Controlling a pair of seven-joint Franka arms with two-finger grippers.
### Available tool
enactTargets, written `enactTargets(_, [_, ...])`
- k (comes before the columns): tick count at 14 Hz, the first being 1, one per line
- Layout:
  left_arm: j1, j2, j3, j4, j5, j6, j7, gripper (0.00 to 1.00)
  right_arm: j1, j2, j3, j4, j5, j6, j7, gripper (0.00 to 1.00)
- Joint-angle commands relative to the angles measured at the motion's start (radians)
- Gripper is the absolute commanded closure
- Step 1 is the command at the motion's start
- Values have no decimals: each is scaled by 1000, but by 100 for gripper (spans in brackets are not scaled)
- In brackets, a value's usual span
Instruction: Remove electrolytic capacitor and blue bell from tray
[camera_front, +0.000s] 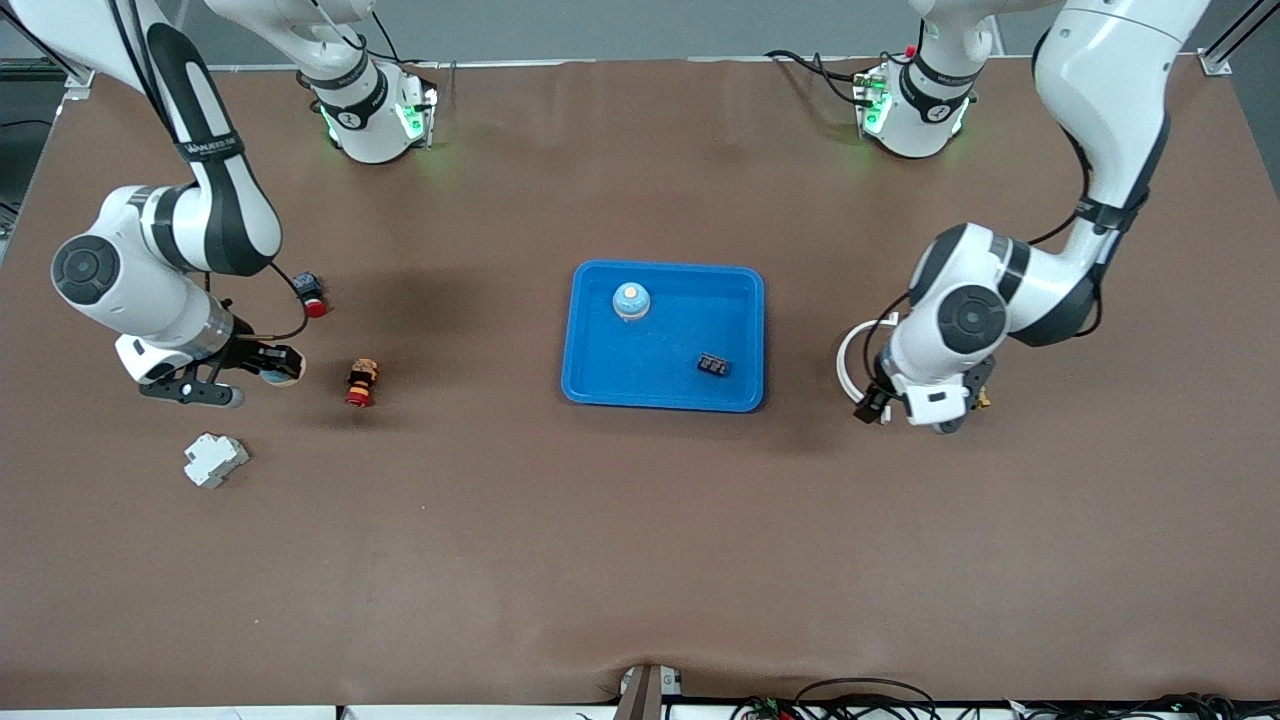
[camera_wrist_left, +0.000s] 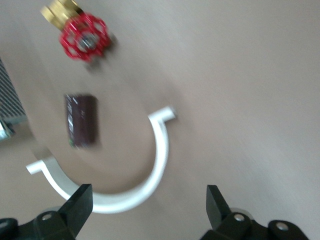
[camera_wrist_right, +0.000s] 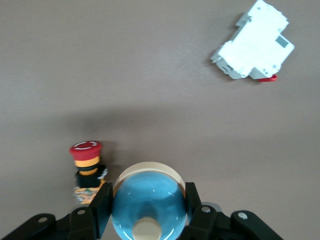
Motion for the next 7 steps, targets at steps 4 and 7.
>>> enactTargets(4, [-158, 16, 3, 75, 4, -24, -125, 0, -56, 105, 21, -10, -4, 99, -14, 100])
enactTargets(7, [-237, 80, 4, 138, 18, -23, -270, 0, -59, 157, 21, -5, -1, 148, -11, 100])
